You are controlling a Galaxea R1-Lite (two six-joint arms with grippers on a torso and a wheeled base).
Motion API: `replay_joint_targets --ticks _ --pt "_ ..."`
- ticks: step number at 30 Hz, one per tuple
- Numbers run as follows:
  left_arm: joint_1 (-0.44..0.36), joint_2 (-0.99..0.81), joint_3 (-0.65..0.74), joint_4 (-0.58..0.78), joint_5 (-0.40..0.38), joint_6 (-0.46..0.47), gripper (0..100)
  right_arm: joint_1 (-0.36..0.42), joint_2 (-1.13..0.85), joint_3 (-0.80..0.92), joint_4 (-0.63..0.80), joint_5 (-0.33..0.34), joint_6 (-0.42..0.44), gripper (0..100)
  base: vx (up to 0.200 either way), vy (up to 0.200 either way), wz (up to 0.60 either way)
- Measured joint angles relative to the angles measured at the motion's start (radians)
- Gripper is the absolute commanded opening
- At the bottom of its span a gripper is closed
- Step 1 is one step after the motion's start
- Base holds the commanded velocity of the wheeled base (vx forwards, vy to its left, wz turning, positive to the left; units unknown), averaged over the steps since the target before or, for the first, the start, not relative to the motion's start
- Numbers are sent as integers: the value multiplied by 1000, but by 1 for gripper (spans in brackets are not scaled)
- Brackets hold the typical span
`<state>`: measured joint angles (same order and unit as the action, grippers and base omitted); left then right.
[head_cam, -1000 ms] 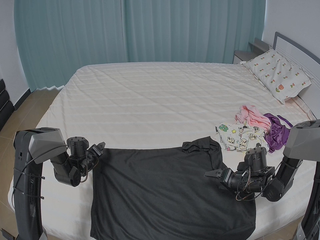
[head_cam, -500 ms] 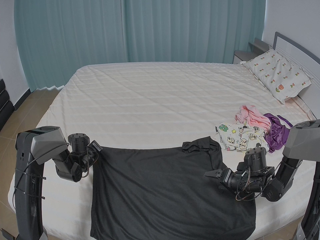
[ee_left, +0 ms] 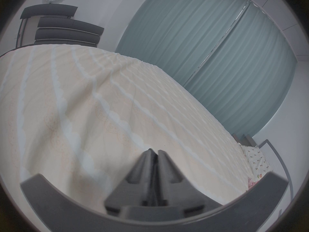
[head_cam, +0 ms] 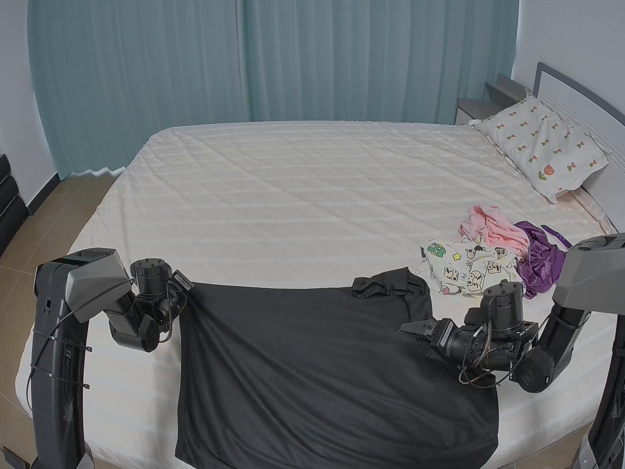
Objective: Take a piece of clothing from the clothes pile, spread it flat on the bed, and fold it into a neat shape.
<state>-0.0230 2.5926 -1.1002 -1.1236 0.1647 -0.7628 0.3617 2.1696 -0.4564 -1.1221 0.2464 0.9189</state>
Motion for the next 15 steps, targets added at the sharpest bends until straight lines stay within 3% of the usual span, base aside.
replay_joint_targets --ticks 8,15 --pt "-4 -3 11 -9 -1 -24 100 -4 -2 -14 -75 -70 85 100 0 0 0" --pt "-3 -79 82 -16 -23 -216 100 11 11 -78 -81 -152 121 100 0 0 0"
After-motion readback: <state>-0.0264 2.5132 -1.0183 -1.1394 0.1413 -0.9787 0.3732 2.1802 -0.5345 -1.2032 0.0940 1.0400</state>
